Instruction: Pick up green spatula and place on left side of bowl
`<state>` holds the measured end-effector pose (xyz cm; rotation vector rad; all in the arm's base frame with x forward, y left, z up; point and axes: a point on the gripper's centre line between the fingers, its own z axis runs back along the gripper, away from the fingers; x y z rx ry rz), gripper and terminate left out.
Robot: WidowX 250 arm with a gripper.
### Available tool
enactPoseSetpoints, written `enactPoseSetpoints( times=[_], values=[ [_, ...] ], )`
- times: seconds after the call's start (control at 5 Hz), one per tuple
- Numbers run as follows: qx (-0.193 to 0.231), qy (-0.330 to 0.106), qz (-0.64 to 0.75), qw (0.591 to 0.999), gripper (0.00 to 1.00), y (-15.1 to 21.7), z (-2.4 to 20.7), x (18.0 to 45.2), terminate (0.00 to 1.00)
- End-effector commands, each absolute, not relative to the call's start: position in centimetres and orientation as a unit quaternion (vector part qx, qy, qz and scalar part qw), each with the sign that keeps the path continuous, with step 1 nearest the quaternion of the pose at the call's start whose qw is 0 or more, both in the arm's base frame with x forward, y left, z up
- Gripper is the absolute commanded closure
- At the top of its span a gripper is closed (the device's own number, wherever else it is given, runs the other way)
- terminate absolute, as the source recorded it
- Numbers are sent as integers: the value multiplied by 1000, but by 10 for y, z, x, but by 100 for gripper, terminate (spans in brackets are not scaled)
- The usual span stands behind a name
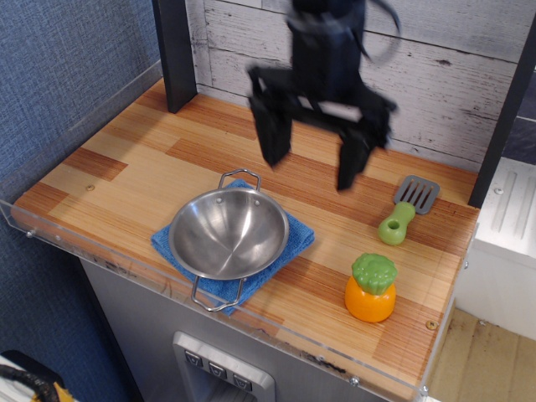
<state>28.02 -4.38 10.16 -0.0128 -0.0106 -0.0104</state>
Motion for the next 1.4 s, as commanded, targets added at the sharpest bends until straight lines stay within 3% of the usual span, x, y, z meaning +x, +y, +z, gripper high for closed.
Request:
enactPoseSetpoints(
  times=[0.0,0.6,1.2],
  values=[
    [30,6,22,999,0,-49,78,310,0],
    [-13,-111,-98,989,0,-72,75,353,0],
    [-60,-103,-140,983,0,-84,57,351,0]
  ],
)
